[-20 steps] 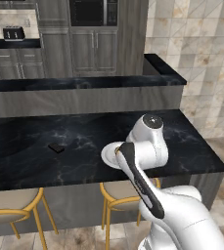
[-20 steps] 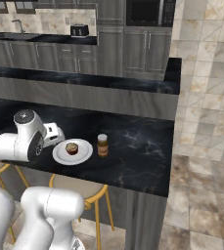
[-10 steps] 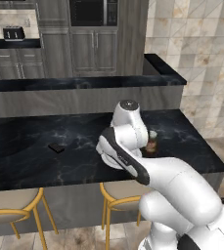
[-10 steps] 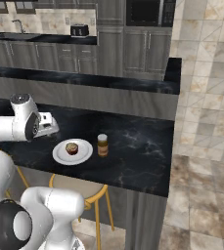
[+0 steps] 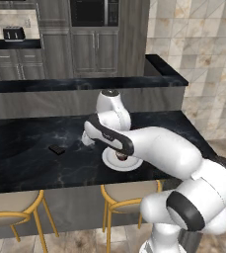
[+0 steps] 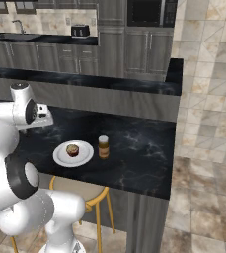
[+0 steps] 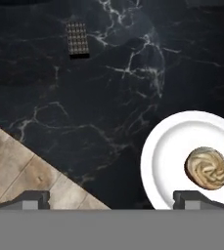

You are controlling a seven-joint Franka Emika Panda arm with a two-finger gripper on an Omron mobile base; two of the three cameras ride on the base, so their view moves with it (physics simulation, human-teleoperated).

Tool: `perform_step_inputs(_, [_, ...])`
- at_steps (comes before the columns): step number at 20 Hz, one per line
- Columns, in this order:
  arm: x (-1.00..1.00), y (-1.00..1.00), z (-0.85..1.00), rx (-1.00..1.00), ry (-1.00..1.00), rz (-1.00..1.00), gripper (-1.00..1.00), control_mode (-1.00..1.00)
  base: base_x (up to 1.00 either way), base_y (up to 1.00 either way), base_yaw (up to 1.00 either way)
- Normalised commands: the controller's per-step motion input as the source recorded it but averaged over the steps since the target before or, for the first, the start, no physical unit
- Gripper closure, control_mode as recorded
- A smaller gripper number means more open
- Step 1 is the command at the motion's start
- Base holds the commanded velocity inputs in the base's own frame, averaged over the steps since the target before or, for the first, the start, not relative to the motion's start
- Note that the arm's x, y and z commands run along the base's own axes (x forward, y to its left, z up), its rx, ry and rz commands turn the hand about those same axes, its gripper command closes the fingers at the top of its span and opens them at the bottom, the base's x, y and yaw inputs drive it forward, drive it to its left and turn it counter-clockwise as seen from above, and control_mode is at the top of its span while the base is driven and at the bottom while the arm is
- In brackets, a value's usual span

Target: Take the cinnamon bottle from the cabinet and place it on the dining table, next to the plate with the cupcake. Then take the chocolate from the dining counter and place it on the cupcake plate.

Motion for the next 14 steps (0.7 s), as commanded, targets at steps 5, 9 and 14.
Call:
perform_step_inputs(5, [0.46,0.44,-0.11,-0.03,0.01,0.00,-1.00,-1.00,0.00,0.00,0.00])
perform_step_inputs(9, [0.35,0.41,-0.27,0.00,0.01,0.00,-1.00,-1.00,0.00,0.00,0.00])
perform_step_inputs(14, [0.41,0.42,-0.26,0.00,0.01,0.01,-1.00,-1.00,0.00,0.00,0.00])
